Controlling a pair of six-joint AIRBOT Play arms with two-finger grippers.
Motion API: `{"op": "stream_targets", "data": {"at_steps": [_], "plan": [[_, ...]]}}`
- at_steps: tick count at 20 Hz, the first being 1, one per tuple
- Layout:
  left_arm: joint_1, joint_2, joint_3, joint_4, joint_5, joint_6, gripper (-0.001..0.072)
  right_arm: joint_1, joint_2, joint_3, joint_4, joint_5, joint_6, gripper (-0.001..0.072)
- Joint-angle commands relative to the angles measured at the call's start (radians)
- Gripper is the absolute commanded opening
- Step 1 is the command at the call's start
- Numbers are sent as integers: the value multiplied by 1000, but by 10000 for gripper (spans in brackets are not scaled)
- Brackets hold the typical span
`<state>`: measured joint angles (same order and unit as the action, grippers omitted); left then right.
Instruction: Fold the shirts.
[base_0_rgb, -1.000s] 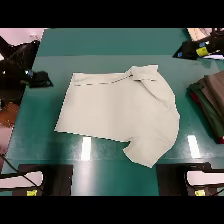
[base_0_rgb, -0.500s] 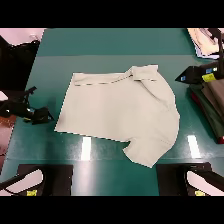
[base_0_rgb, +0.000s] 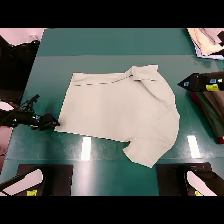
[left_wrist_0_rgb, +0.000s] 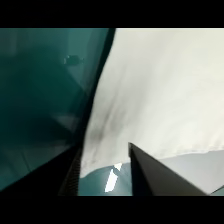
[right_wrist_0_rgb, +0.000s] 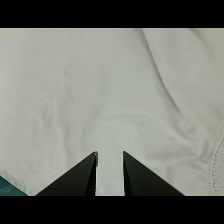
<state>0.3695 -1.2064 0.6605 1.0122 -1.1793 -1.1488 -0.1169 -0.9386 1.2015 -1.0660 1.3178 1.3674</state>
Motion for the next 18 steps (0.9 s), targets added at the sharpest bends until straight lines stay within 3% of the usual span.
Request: {"op": "stream_targets", "data": {"at_steps": [1, 5, 10, 11, 13, 18], "plan": [[1, 2, -15, -41, -9, 9, 19, 0, 11, -7, -1, 16, 1, 193], [-2, 16, 23, -128, -60, 26, 24, -38, 27, -72, -8, 85, 22, 193], [-17, 136, 59, -131, -74, 30, 24, -238, 105, -436, -8, 144, 31, 194], [-17, 163, 59, -131, -76, 30, 24, -274, 111, -501, -7, 167, 30, 214], [-17, 195, 60, -131, -80, 30, 24, -323, 113, -613, -8, 205, 30, 378], [-17, 212, 60, -130, -89, 27, 24, -334, 113, -733, -52, 150, 34, 382]]}}
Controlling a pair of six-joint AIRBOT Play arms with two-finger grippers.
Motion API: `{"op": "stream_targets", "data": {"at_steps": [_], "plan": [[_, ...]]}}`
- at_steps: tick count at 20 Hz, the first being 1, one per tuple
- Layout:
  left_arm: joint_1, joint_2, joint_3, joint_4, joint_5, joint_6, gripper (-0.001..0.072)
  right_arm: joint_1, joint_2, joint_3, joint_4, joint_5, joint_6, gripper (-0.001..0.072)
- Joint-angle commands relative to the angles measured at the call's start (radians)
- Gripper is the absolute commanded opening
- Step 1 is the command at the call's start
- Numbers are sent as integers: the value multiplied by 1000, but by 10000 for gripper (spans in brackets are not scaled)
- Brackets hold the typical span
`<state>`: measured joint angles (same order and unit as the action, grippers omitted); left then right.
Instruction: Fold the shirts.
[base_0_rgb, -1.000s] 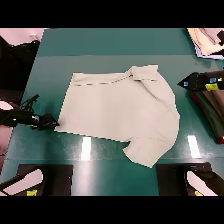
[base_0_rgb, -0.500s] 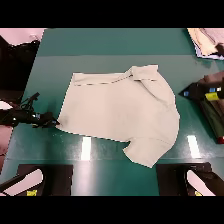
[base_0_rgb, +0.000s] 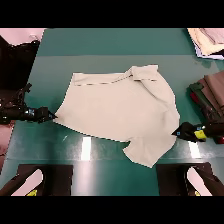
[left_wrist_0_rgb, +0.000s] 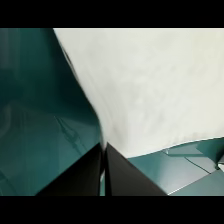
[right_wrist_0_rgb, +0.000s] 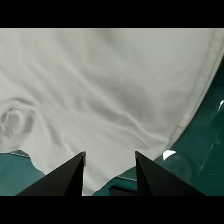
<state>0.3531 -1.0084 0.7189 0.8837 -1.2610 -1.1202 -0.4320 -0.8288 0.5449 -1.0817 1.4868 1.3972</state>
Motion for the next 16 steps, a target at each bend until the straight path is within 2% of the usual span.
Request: {"op": "stream_targets", "data": {"at_steps": [1, 4, 9, 16], "plan": [[0, 14, 2, -2, -6, -1, 24, -19, 3, -80, -79, -29, 41, 382], [0, 14, 2, -2, -5, -1, 25, -19, 3, -79, -170, -36, 80, 382], [0, 14, 2, -2, -4, -2, 24, -3, 3, -80, -138, -80, 84, 381], [0, 14, 2, -2, -18, -1, 24, 192, -121, -79, -143, -155, 131, 379]]}}
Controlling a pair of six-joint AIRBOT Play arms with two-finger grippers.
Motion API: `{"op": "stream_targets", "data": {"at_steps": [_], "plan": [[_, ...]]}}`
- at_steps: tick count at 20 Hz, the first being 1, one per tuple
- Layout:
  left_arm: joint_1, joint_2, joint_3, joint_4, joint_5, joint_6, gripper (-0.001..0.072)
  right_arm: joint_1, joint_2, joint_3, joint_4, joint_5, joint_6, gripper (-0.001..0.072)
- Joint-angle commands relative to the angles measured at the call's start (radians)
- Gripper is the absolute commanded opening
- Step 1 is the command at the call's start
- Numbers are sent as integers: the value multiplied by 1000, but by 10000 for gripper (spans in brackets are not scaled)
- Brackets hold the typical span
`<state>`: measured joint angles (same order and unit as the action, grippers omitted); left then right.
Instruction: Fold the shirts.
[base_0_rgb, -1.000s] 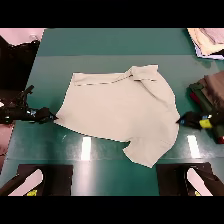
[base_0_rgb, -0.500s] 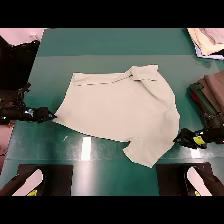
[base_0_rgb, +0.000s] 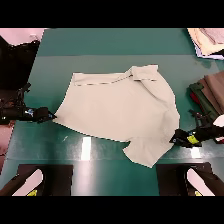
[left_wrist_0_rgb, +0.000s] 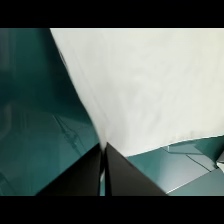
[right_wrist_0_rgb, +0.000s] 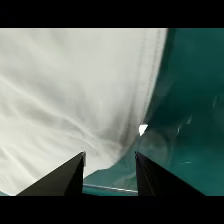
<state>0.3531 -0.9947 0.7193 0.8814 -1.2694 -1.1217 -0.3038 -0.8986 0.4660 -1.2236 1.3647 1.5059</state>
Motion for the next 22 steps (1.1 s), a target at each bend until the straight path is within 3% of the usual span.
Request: {"op": "stream_targets", "data": {"at_steps": [1, 3, 5, 6, 7, 12, 17, 22], "plan": [[0, 1, 1, 0, -14, 0, 24, 75, -69, 0, -2, -34, 23, 378], [0, 1, 1, 0, -14, 0, 24, 89, -87, 0, -1, -38, 23, 344], [0, 1, 1, 0, -14, 0, 24, 94, -77, 0, -7, -52, 22, 194], [0, 1, 2, 0, -14, 0, 24, 94, -58, 0, -7, -66, 19, 82], [0, 1, 7, 0, -10, 0, 24, 94, -25, 5, -8, -85, 19, 34], [0, 1, 281, -94, -29, -37, 24, 94, 153, 254, 3, -196, 42, 17], [0, 1, 802, -295, -24, -62, 24, 94, 179, 778, 0, -334, 40, 17], [0, 1, 1402, -314, -9, -109, 24, 94, 68, 1379, -3, -296, 26, 16]]}}
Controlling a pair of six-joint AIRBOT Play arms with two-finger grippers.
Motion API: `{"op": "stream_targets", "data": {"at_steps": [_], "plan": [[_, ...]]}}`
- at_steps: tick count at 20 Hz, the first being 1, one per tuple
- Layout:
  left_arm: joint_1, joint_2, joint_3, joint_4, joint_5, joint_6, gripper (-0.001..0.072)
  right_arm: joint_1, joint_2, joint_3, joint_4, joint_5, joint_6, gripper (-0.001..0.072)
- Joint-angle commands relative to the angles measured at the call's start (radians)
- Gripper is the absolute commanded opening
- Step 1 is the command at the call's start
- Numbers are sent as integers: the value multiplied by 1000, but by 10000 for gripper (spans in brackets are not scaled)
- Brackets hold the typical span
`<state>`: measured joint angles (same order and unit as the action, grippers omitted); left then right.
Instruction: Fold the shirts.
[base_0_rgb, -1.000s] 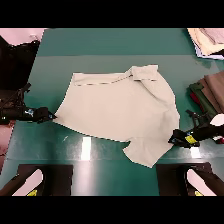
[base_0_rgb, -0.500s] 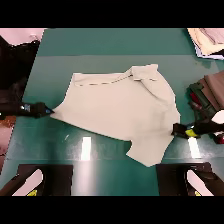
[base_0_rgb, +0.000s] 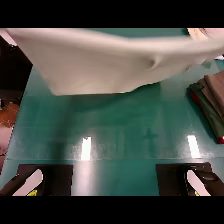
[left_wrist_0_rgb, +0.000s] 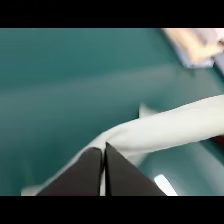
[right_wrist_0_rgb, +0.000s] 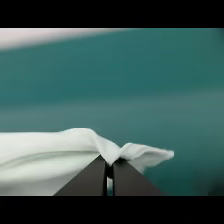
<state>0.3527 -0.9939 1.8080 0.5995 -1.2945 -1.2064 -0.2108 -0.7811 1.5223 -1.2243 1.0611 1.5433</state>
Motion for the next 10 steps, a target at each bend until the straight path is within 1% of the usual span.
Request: {"op": "stream_targets", "data": {"at_steps": [1, 3, 5, 7, 9, 10], "plan": [[0, 2, 409, -32, 38, -29, 24, 1, -74, 426, -2, 45, -12, 17], [0, 51, 481, -32, 111, -47, 24, 1, -124, 616, -2, 134, -16, 16], [0, 116, 481, -19, 157, -47, 24, 1, -142, 711, -2, 180, -16, 17], [0, 158, 481, -6, 158, -51, 24, 1, -109, 684, -7, 179, -17, 16], [0, 162, 482, 11, 127, -75, 24, 1, -41, 564, -10, 132, -19, 15], [0, 162, 464, 44, 104, -93, 25, 1, -13, 507, -15, 109, -19, 14]]}}
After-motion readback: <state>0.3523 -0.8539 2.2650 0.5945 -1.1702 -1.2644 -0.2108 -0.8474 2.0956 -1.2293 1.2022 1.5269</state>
